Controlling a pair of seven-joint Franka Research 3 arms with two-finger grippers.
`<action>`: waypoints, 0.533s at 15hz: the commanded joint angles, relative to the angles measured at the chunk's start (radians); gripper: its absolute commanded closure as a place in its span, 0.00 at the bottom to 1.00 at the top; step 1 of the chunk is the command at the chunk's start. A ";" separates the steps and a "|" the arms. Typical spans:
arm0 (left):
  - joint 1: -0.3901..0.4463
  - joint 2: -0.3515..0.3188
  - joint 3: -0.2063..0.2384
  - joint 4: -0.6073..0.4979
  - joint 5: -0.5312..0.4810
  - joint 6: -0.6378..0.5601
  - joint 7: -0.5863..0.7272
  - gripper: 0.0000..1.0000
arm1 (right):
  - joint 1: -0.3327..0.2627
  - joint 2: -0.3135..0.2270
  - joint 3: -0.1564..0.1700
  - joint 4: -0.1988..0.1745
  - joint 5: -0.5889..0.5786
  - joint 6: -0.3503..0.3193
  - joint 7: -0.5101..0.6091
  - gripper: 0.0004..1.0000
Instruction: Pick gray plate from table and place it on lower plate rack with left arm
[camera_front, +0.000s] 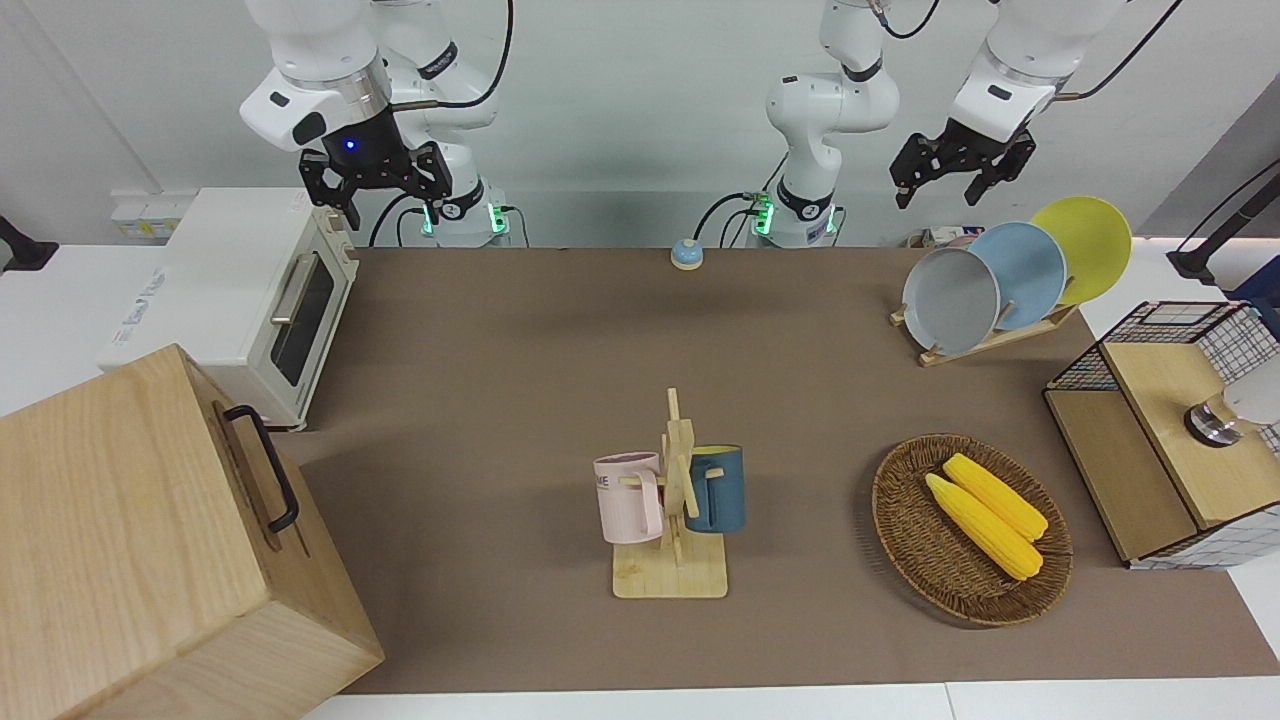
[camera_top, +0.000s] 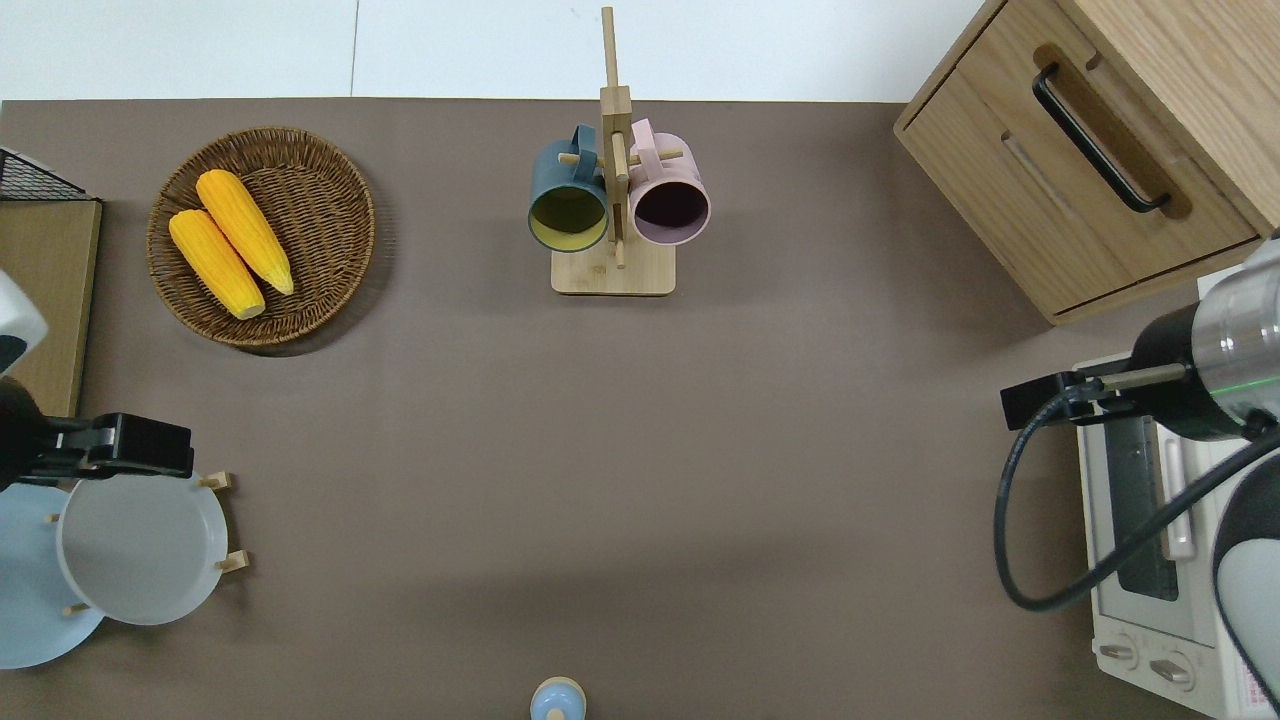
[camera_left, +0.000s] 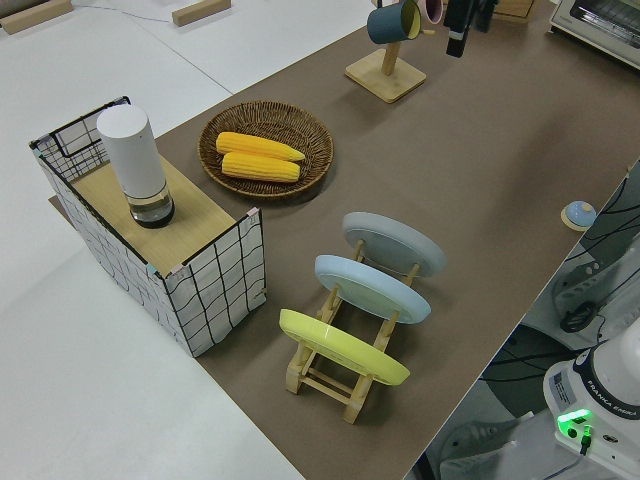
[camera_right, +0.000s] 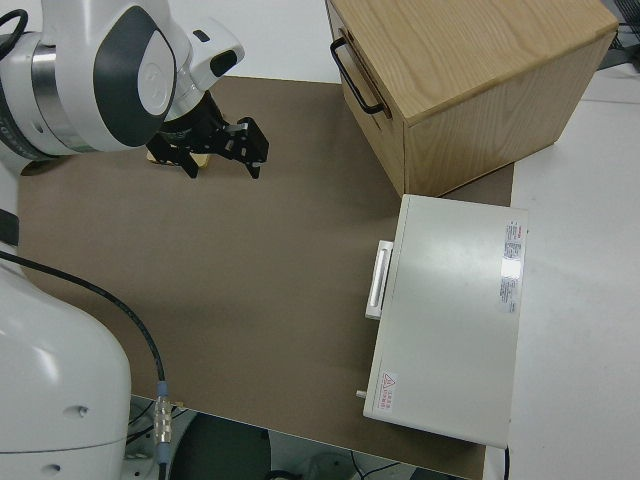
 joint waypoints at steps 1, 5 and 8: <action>-0.003 -0.073 0.031 -0.049 -0.039 0.030 0.055 0.00 | -0.010 -0.002 0.006 0.006 0.010 -0.014 0.000 0.01; -0.003 -0.138 0.032 -0.154 -0.040 0.108 0.059 0.00 | -0.010 -0.002 0.006 0.006 0.010 -0.014 0.000 0.01; -0.003 -0.193 0.031 -0.279 -0.038 0.205 0.059 0.00 | -0.010 -0.002 0.006 0.006 0.010 -0.014 0.000 0.01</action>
